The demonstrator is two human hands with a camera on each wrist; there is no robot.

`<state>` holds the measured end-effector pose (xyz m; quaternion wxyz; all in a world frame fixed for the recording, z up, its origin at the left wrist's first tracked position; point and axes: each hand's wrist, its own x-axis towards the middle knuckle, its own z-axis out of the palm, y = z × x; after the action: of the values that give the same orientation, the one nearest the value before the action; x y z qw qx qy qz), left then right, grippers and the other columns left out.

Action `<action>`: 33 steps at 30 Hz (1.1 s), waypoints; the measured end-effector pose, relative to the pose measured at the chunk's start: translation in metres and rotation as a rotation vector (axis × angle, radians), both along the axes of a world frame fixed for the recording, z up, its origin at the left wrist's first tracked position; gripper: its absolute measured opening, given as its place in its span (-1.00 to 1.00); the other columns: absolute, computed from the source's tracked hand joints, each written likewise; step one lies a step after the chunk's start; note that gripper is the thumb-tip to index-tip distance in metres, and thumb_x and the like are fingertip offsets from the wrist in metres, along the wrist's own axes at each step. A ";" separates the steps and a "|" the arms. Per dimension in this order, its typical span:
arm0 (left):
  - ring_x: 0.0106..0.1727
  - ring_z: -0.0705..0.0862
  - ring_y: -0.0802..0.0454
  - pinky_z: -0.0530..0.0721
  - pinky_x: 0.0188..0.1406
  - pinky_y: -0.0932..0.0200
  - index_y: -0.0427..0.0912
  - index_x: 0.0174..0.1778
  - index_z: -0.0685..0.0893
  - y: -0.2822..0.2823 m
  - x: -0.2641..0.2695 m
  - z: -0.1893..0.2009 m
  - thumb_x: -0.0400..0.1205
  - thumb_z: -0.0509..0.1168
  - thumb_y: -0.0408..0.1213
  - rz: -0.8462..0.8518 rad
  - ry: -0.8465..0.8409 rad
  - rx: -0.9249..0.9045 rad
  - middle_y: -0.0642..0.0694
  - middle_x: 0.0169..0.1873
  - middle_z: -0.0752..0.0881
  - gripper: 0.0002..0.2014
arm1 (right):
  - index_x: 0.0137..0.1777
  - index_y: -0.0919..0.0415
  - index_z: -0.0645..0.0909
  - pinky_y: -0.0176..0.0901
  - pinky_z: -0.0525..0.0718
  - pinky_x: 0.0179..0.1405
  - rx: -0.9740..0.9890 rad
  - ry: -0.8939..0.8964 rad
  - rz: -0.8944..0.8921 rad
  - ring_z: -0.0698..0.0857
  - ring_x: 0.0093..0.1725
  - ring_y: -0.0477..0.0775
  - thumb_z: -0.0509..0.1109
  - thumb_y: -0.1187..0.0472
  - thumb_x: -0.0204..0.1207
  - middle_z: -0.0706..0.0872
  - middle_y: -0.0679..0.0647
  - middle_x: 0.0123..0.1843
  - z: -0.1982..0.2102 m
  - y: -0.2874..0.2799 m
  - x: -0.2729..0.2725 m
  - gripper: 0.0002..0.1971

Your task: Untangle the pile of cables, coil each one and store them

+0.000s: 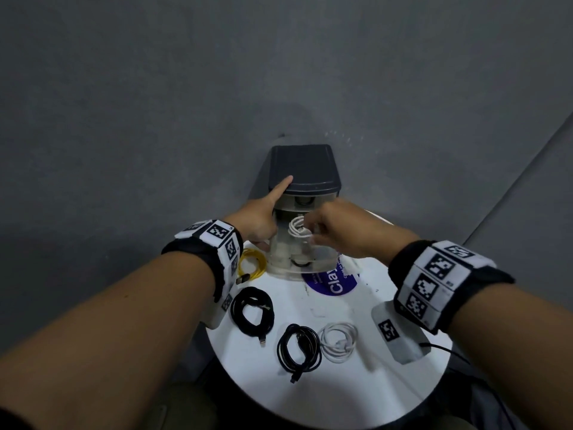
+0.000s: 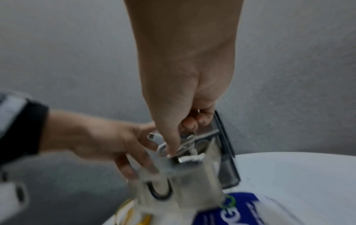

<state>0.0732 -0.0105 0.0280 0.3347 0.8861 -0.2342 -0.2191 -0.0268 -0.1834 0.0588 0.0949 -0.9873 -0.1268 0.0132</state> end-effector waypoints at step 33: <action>0.25 0.71 -0.30 0.87 -0.19 -0.26 0.71 0.60 -0.16 0.000 -0.006 0.000 0.54 0.32 -0.73 -0.007 0.003 -0.022 -0.16 0.63 0.44 0.25 | 0.03 0.01 0.76 -0.18 0.53 -0.22 -0.065 0.451 0.159 0.57 -0.24 -0.20 0.62 -0.05 0.41 0.59 -0.23 -0.32 -0.056 0.043 -0.040 -0.74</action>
<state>0.0670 -0.0106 0.0277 0.3439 0.8812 -0.2392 -0.2192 -0.0671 -0.1405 0.0032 0.0878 -0.9488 -0.1794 0.2446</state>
